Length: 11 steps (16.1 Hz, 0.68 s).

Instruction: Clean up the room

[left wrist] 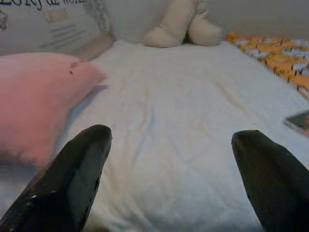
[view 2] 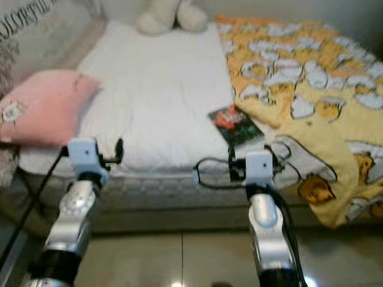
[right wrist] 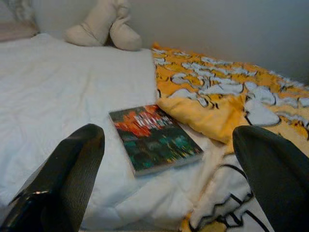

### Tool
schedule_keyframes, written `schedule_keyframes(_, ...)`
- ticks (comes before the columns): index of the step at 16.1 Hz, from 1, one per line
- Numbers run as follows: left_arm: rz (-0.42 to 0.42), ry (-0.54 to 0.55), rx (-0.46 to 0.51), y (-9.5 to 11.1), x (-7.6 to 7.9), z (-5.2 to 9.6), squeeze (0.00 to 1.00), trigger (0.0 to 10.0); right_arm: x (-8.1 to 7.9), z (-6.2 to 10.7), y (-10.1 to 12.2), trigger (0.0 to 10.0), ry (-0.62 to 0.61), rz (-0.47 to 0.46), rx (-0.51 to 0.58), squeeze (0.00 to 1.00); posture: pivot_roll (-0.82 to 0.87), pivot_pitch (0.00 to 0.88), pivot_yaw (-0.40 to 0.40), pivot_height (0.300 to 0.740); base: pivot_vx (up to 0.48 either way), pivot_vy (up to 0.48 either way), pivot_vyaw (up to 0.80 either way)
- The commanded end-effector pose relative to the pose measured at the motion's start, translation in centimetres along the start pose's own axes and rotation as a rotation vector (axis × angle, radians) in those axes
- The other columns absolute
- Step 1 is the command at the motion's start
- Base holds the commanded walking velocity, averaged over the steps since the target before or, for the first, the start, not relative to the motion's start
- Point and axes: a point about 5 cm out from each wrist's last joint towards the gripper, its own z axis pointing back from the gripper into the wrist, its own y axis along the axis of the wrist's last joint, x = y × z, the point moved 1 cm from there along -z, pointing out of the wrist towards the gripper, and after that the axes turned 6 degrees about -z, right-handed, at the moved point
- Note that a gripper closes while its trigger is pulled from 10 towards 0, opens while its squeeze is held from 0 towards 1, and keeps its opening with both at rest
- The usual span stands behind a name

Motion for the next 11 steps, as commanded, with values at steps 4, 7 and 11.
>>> schedule_keyframes(4, 0.034, -0.114, 0.021, 0.6, 2.9, 0.1, 1.00, 10.0, 1.0, 0.3, -1.7, 10.0, -0.034, 0.067, -0.078, 0.93, -0.19, 0.000, 0.079, 0.740, 0.000, -0.469, 0.00)
schedule_keyframes(7, 0.046, -0.126, 0.097, 1.7, 3.2, 0.0, 0.00, 10.0, 0.5, 0.2, -1.7, 10.0, -0.001, 0.057, -0.078, 0.00, -0.18, 0.000, 0.073, 0.740, 0.000, -0.312, 0.00)
schedule_keyframes(11, 0.127, -0.124, 0.037, 1.2, 3.2, -0.1, 0.00, 10.0, -0.6, -0.2, -1.4, 10.0, 0.042, 0.048, -0.055, 0.00, -0.18, 0.000, 0.076, 0.740, 0.336, 0.000, 0.00)
